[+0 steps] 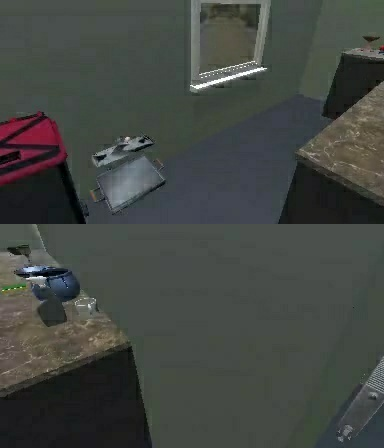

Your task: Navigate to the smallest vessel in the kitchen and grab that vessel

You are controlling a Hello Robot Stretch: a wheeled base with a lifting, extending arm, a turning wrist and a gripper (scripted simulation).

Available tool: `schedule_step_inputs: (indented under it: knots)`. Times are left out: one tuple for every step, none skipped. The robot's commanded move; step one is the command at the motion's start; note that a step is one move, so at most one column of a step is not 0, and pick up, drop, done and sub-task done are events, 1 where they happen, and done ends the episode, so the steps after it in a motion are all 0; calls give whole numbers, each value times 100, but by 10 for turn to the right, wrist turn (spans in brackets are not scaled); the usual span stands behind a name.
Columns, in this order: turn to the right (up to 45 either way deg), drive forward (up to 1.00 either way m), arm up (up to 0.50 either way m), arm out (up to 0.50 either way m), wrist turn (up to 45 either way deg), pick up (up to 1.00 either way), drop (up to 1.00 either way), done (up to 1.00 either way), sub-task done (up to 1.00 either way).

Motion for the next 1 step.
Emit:
schedule_step_inputs:
  knots:
    - [0,75,0,0,0,0,0,0,0]
